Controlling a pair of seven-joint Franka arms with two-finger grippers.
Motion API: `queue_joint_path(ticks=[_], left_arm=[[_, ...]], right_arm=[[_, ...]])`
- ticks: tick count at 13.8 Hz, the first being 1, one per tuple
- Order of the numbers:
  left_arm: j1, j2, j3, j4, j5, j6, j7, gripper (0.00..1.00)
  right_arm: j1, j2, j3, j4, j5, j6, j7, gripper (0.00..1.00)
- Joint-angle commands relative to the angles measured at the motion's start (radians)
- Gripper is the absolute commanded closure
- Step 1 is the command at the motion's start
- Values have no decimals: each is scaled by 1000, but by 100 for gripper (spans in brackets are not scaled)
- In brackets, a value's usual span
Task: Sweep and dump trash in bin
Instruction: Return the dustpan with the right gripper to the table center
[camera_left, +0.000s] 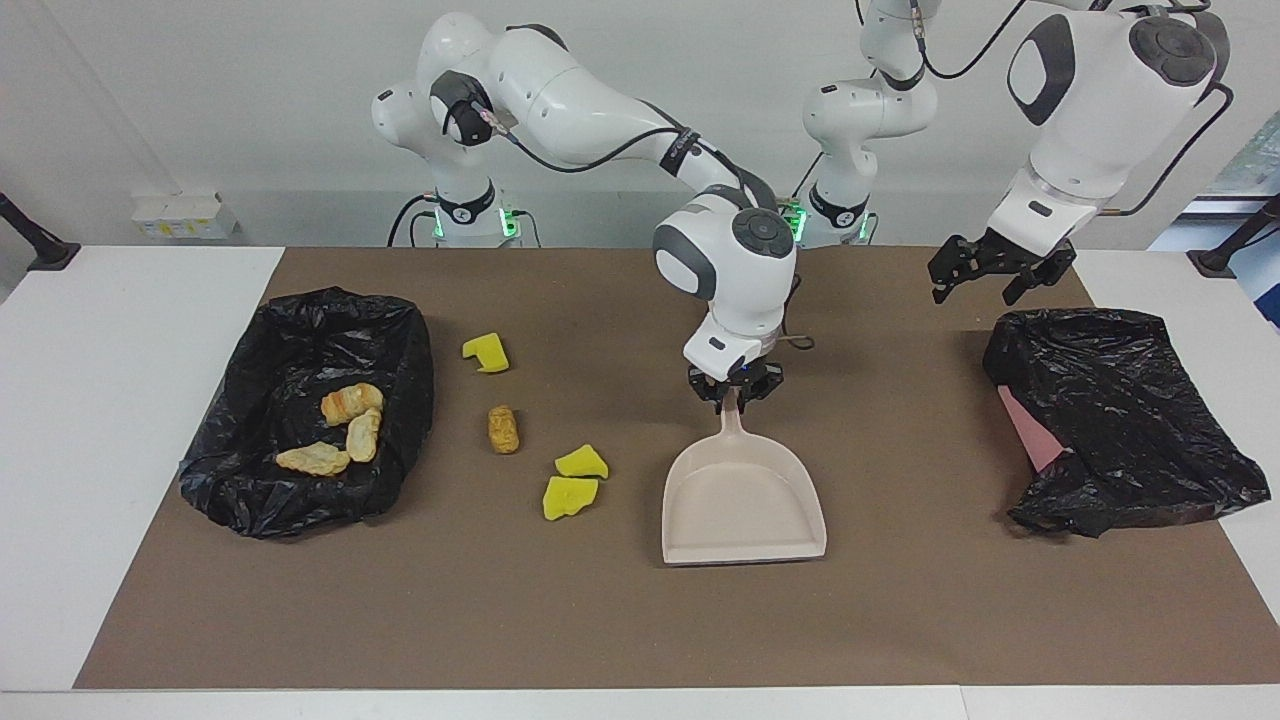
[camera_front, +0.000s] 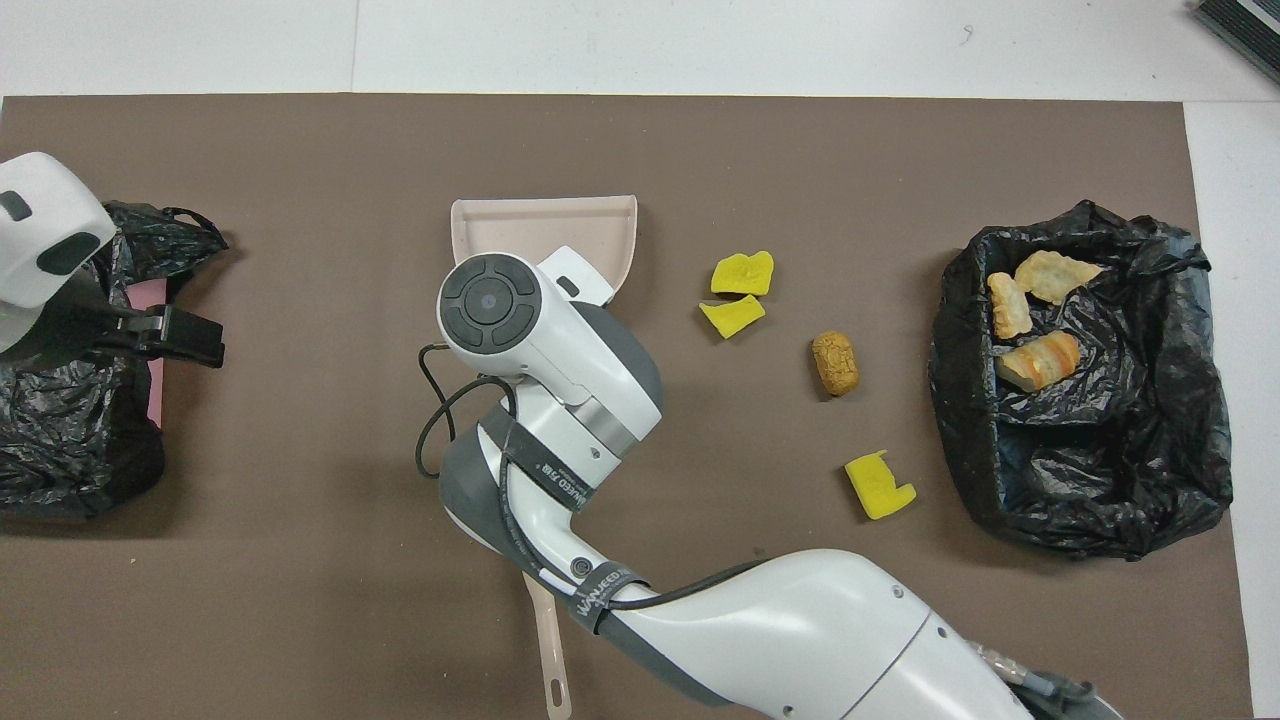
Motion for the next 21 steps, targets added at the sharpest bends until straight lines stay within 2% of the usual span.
queue_joint_path(ticks=[1,2,5,7,8,9,10,11,13,14,16,18,21], left_arm=[[10,-23,-7,-28,14,19,4,0],[10,-25,-7,-28,14,19,4,0],[10,-25,-7,-28,14,19,4,0],[10,-25,-7,-28,14,19,4,0],[10,-25,-7,-28,14,19,4,0],[10,-25,-7,-28,14,19,4,0],[10,-23,-7,-28,14,19,4,0],[10,-25,-7,-28,14,19,4,0],[10,-23,-7,-28,14,19,4,0],[10,-23,-7,-28,14,19,4,0],[10,-23,-7,-28,14,19,4,0],[10,-25,-7,-28,14,19,4,0],[10,-25,-7,-28,14,19,4,0]], right_arm=[[-2,32,3,36,24,13,18,100],[-5,32,3,34,26,13,18,98],[-6,32,0,31,21,15,18,71],[-20,14,0,25,15,21,7,48],[-32,3,-1,23,15,21,-5,42],[-49,-14,0,22,24,21,-26,30],[-60,-35,0,20,29,21,-33,26],[-63,-68,2,8,32,18,-33,16],[-60,-152,2,-67,33,11,-21,5],[-64,-207,2,-113,35,1,-23,0],[-83,-333,2,-226,45,-4,-31,0],[-101,-454,0,-346,108,-5,-34,0],[-94,-575,2,-455,110,-68,-36,0]])
